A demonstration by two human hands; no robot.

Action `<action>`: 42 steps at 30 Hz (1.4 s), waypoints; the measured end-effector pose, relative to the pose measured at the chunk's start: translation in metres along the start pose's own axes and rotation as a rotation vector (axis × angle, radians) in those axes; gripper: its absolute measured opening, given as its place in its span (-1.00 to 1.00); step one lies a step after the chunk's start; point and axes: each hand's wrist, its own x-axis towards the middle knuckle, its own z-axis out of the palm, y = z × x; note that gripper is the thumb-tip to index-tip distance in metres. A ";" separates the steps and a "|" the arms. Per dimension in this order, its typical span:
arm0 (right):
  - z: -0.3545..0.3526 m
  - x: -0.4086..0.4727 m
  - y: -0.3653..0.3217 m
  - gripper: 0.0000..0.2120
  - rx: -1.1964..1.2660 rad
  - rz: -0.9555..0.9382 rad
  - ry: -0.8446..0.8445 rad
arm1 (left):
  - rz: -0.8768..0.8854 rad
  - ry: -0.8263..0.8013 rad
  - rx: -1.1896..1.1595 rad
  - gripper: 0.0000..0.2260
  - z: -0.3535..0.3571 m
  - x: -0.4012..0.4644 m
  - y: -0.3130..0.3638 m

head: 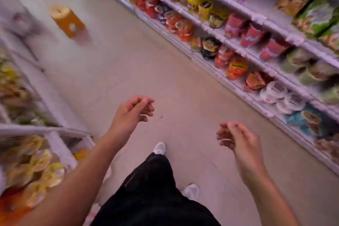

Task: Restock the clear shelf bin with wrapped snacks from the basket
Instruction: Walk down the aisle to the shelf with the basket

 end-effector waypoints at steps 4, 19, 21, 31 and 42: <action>0.111 0.058 -0.030 -0.75 -0.168 -0.083 -0.337 | -0.006 0.311 -0.091 -0.78 -0.108 0.004 0.000; 0.444 0.243 -0.103 -0.78 -0.429 -0.121 -0.669 | 0.018 0.548 -0.269 -0.83 -0.320 0.176 0.073; 0.468 0.274 -0.105 -0.78 -0.421 -0.097 -0.647 | 0.014 0.538 -0.263 -0.83 -0.338 0.217 0.083; 0.693 0.414 -0.180 -0.75 -0.384 -0.072 -0.756 | -0.004 0.654 -0.248 -0.82 -0.470 0.378 0.169; 1.037 0.464 -0.221 -0.78 -0.504 -0.153 -1.086 | -0.010 0.983 -0.385 -0.81 -0.696 0.461 0.185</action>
